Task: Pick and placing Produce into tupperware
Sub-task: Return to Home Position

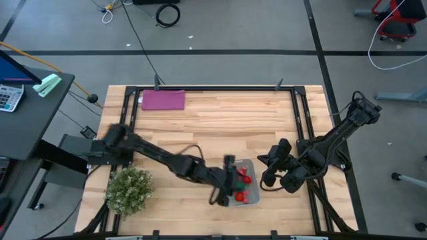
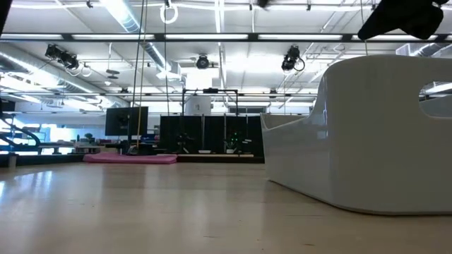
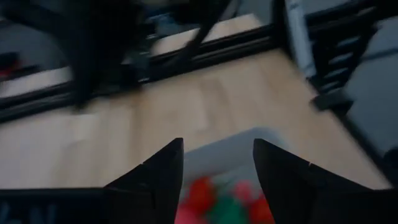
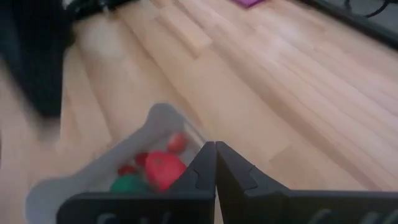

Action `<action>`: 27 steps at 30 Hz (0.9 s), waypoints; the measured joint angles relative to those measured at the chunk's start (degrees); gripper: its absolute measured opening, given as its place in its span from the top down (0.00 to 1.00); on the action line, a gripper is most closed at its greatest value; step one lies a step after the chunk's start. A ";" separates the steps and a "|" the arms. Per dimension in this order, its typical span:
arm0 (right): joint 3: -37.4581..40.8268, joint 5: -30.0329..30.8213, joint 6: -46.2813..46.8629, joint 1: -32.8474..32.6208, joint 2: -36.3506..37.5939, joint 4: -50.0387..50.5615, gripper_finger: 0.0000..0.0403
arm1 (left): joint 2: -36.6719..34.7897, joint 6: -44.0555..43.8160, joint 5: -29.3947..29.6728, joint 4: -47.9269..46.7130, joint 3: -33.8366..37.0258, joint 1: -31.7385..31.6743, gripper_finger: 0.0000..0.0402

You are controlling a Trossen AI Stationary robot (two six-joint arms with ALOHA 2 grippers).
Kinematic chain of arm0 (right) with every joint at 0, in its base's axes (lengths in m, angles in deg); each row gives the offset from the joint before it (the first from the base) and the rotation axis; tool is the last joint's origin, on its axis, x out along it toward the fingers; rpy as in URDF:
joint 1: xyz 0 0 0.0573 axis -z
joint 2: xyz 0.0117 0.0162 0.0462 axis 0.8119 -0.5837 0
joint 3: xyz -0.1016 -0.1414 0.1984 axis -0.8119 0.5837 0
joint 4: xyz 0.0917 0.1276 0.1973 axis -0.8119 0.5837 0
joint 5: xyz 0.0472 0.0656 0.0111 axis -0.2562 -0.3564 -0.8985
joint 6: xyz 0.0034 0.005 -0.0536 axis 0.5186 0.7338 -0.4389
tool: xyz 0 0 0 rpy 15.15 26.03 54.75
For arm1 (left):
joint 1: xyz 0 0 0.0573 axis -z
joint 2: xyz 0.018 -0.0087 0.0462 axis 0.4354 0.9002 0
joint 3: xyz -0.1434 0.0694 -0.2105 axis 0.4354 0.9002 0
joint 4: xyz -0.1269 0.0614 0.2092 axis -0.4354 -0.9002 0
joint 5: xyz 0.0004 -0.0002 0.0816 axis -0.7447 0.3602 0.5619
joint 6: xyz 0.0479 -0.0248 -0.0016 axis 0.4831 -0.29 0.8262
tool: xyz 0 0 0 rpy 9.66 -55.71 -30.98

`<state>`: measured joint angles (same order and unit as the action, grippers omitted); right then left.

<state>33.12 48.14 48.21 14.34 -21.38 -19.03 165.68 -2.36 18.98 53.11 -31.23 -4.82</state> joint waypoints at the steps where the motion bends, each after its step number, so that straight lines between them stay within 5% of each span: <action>1: 0.00 -1.18 -0.33 0.00 0.03 0.03 0.98 | -2.37 0.59 1.98 -3.76 0.00 0.01 0.51; 5: 0.00 -9.86 -1.63 0.02 0.01 0.04 0.98 | -13.52 0.80 9.74 -19.05 0.02 0.11 0.54; 9: 0.00 -18.34 0.28 -0.47 0.01 -0.04 0.98 | -24.93 0.59 10.17 -33.15 0.02 0.11 0.57; 15: 0.00 -14.35 5.04 -2.68 0.01 -0.17 0.98 | -42.57 -9.29 10.07 -51.30 0.02 0.48 0.56; 22: 0.00 -3.47 -16.42 -2.74 2.12 -10.48 0.98 | -61.24 -23.13 10.03 -66.29 0.02 0.44 0.55; 27: 0.00 -23.63 -39.11 3.21 4.90 -32.27 0.98 | -69.11 -26.85 5.85 -67.11 2.98 0.50 0.56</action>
<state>33.12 24.51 9.10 17.56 -16.47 -51.30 96.57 -29.22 24.83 -14.00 -28.26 -4.32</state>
